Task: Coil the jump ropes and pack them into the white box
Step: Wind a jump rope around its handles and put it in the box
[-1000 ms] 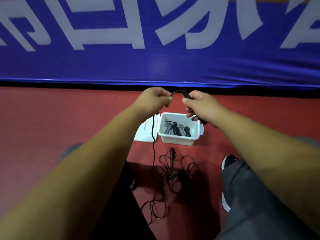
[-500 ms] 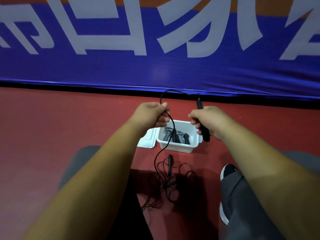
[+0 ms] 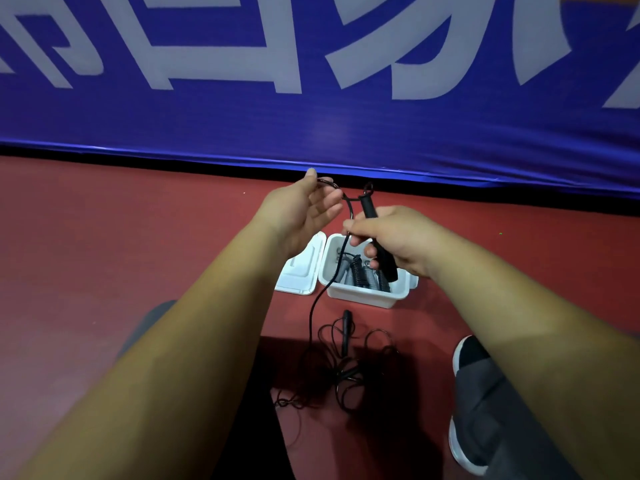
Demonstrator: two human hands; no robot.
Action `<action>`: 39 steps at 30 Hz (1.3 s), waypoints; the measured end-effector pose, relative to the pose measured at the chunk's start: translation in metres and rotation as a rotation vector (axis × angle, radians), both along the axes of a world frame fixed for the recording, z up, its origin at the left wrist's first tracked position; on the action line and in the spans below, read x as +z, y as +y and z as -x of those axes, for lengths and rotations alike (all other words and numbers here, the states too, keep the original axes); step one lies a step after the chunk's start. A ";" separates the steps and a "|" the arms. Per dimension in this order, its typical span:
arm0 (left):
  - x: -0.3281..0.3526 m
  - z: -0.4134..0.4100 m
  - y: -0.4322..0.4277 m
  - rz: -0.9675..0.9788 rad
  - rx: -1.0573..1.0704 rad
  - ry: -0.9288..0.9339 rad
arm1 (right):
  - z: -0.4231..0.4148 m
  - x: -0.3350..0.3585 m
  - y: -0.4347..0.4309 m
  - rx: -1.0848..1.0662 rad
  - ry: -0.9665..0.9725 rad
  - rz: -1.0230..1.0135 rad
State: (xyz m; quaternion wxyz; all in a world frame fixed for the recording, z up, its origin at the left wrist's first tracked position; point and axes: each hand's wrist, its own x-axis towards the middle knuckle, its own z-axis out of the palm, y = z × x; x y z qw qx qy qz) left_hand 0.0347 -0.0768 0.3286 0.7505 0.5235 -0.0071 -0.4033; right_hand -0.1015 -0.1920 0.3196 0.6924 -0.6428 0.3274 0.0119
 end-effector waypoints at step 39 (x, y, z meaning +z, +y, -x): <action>-0.008 0.006 -0.015 -0.138 -0.214 -0.065 | 0.017 -0.002 -0.024 -0.085 -0.159 0.194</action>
